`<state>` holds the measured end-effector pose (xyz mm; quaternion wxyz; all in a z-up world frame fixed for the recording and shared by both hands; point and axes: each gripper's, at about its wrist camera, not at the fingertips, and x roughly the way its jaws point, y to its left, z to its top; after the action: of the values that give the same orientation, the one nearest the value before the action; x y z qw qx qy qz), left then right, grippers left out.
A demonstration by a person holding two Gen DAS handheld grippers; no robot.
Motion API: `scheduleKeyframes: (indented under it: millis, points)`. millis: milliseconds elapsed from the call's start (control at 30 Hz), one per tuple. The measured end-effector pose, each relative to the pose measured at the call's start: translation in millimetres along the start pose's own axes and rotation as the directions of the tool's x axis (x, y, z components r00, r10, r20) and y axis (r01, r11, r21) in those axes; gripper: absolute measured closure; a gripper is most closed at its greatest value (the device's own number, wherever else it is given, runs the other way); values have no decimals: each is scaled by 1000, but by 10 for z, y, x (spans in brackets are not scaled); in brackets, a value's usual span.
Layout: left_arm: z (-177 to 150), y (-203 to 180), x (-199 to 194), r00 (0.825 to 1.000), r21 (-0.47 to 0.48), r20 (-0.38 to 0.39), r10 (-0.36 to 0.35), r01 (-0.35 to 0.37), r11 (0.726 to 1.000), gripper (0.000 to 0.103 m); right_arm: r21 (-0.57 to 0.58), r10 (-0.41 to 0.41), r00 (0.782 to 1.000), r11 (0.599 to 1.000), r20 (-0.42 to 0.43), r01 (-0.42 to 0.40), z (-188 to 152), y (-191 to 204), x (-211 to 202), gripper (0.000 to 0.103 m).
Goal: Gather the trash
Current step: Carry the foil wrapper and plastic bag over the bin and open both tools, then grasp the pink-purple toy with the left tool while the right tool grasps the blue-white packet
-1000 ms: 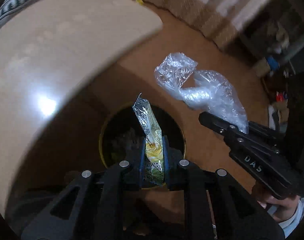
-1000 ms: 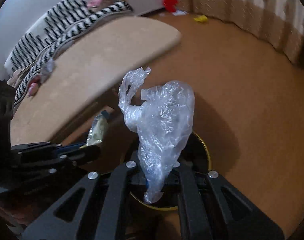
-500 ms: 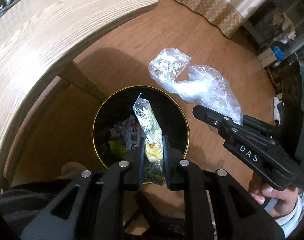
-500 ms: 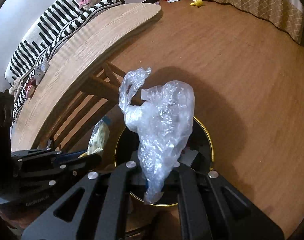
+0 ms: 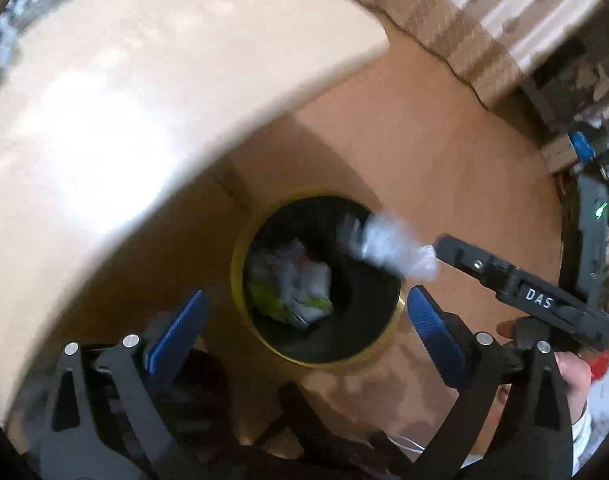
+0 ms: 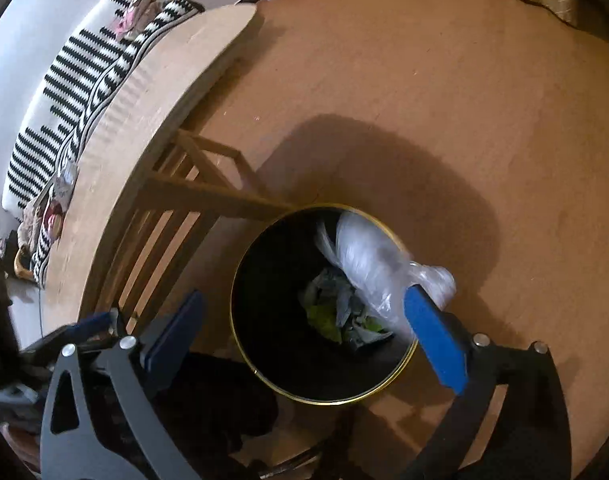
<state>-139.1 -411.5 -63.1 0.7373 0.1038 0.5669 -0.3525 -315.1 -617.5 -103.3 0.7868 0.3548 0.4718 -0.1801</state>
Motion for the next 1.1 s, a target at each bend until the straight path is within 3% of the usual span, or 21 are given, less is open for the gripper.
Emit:
scheduleKeyframes:
  millis: [100, 233, 333, 567, 700, 867, 967, 1033, 1100]
  points:
    - [55, 278, -380, 989, -34, 115, 94, -91, 995, 6, -15, -10, 1000, 1000, 22, 11, 61, 126, 4, 7]
    - [51, 975, -814, 951, -166, 201, 234, -203, 965, 6, -103, -47, 998, 993, 47, 52, 112, 562, 96, 7]
    - [-27, 1717, -1114, 916, -311, 217, 337, -262, 913, 6, -197, -43, 998, 979, 56, 54, 190, 1012, 194, 7]
    - [43, 3112, -1476, 863, -525, 167, 477, -332, 784, 6, -390, 64, 996, 920, 70, -31, 562, 2597, 428, 7]
    - [300, 3549, -1417, 868, -542, 152, 472, -326, 775, 6, -473, 145, 988, 875, 54, -102, 808, 3624, 621, 7]
    - [690, 4024, -1173, 881, -532, 148, 449, -312, 787, 6, -587, 162, 987, 800, 19, -120, 1024, 4919, 1149, 7]
    - [936, 4177, -1008, 876, -503, 150, 459, -331, 798, 6, -636, 128, 992, 763, -22, -113, 1148, 5523, 1622, 7]
    - [1061, 4274, -890, 871, -489, 138, 472, -354, 797, 6, -650, 76, 997, 757, -17, -69, 1249, 5784, 1931, 7]
    - [1173, 4392, -799, 878, -482, 140, 457, -343, 806, 6, -642, 43, 998, 765, -37, -57, 1360, 5968, 2219, 7]
